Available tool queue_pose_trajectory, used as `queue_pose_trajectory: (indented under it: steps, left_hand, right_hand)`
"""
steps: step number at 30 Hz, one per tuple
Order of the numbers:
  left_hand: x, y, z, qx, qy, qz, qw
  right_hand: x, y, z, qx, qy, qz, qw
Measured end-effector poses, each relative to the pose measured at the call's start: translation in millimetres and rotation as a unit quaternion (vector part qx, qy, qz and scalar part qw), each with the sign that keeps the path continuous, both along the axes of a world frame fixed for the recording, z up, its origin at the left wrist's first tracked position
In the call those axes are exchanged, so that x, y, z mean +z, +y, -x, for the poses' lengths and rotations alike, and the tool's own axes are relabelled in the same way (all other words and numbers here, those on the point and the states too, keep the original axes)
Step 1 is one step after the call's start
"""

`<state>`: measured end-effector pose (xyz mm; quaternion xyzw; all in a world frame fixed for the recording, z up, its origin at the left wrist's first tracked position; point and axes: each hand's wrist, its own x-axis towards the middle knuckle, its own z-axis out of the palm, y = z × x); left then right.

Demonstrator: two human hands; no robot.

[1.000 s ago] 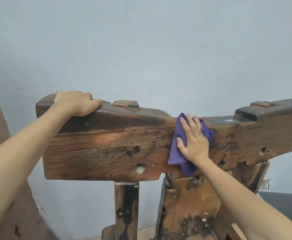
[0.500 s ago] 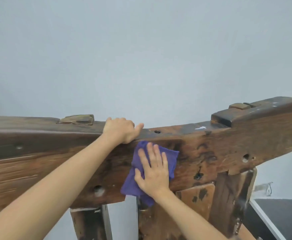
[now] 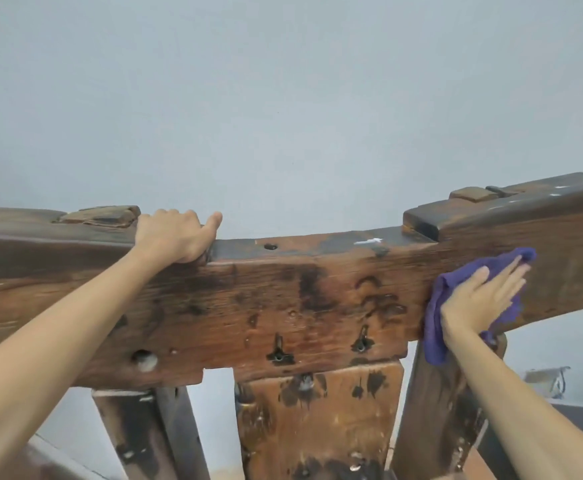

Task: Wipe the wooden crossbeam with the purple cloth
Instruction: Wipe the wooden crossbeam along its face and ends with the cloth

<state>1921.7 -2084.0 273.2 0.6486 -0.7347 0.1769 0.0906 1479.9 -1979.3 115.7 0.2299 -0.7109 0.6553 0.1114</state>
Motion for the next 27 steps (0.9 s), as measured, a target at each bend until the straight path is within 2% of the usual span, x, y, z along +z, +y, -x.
queue_pose_trajectory:
  steps: [2, 4, 6, 8, 12, 14, 17, 19, 21, 22, 23, 24, 27]
  left_hand:
    - [-1, -1, 2, -0.005, 0.000, 0.013, 1.000]
    - [-1, -2, 2, -0.013, 0.003, 0.026, 1.000]
    - [-2, -1, 1, -0.020, 0.013, 0.031, 0.999]
    - [-2, -1, 1, -0.019, 0.031, 0.035, 0.999]
    - [-1, -3, 3, -0.011, 0.037, 0.036, 0.999]
    - [-2, -1, 3, -0.007, 0.041, 0.034, 0.999]
    - [0, -2, -1, -0.010, 0.054, 0.028, 0.998]
    - [1, -3, -8, -0.023, 0.055, 0.021, 0.998]
    - [2, -4, -13, -0.040, 0.033, 0.017, 0.999]
    - [1, -4, -13, -0.046, 0.019, 0.017, 0.999]
    - [0, -3, -13, -0.050, 0.010, 0.018, 0.999]
    - [0, -4, -14, -0.051, 0.007, 0.022, 0.998]
    - [2, -2, -14, -0.054, 0.010, 0.023, 0.998]
  right_hand:
    - [9, -9, -29, -0.035, -0.098, -0.011, 0.995]
    - [8, -17, -81, -0.032, -0.114, -0.030, 0.993]
    - [0, -24, -155, -0.016, -0.057, 0.000, 0.998]
    - [-8, -31, -226, 0.022, 0.037, 0.031, 0.999]
    - [-18, -40, -283, 0.098, 0.210, 0.042, 0.972]
    - [-24, -39, -309, 0.143, 0.366, 0.028, 0.919]
    - [-28, -42, -341, 0.249, 0.532, 0.041, 0.808]
    - [-26, -43, -329, 0.287, 0.623, 0.032, 0.727]
    - [-27, -42, -294, 0.286, 0.718, 0.018, 0.635]
    - [-27, -41, -272, 0.282, 0.749, 0.012, 0.599]
    - [-27, -39, -249, 0.274, 0.769, 0.003, 0.578]
    - [-28, -39, -223, 0.261, 0.778, 0.000, 0.572]
    - [-28, -34, -138, 0.192, 0.783, 0.001, 0.592]
